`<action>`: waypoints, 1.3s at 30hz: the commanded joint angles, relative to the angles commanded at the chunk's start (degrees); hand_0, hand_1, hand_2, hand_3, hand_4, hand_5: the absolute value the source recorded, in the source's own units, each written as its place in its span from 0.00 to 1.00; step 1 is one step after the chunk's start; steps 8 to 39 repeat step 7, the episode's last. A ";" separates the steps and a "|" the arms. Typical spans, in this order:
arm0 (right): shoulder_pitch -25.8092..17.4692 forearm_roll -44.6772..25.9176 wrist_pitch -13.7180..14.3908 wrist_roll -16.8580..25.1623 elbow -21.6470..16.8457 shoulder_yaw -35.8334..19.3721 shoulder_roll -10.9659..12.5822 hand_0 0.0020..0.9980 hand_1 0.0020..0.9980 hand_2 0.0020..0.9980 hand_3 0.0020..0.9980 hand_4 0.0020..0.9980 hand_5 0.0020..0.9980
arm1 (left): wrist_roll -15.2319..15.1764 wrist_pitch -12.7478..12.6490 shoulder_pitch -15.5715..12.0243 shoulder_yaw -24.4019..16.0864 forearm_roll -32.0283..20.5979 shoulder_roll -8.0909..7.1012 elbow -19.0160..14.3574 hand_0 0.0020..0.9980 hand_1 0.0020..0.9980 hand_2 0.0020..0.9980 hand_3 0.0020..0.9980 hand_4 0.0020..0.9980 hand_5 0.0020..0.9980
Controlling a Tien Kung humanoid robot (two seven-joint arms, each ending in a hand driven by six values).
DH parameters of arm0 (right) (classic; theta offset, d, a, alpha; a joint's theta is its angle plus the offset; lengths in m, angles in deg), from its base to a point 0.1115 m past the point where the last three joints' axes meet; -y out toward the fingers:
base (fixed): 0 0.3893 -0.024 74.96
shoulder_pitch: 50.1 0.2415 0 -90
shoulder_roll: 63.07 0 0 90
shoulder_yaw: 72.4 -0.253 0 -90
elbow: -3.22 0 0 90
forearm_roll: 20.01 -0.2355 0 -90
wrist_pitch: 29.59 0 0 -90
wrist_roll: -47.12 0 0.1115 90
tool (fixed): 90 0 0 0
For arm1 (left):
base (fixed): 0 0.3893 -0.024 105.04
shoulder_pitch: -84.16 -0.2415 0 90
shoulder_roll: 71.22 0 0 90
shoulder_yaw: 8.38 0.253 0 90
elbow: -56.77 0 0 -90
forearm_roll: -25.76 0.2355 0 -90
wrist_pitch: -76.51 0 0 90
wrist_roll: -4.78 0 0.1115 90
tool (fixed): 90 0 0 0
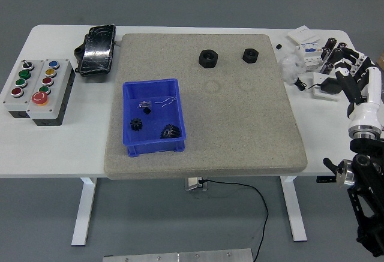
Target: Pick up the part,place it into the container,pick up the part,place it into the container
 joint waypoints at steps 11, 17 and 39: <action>-0.08 -0.16 -0.02 -0.23 -0.17 -0.81 1.15 0.66 0.66 0.69 0.67 0.74 0.41 | -0.52 -0.05 0.48 0.57 -0.53 0.11 0.00 0.66 0.63 0.55 0.60 0.70 0.37; -0.08 -0.16 -0.02 -0.23 -0.17 -0.81 1.15 0.66 0.66 0.69 0.67 0.74 0.41 | -0.52 -0.05 0.48 0.57 -0.53 0.11 0.00 0.66 0.63 0.55 0.60 0.70 0.37; -0.08 -0.16 -0.02 -0.23 -0.17 -0.81 1.15 0.66 0.66 0.69 0.67 0.74 0.41 | -0.52 -0.05 0.48 0.57 -0.53 0.11 0.00 0.66 0.63 0.55 0.60 0.70 0.37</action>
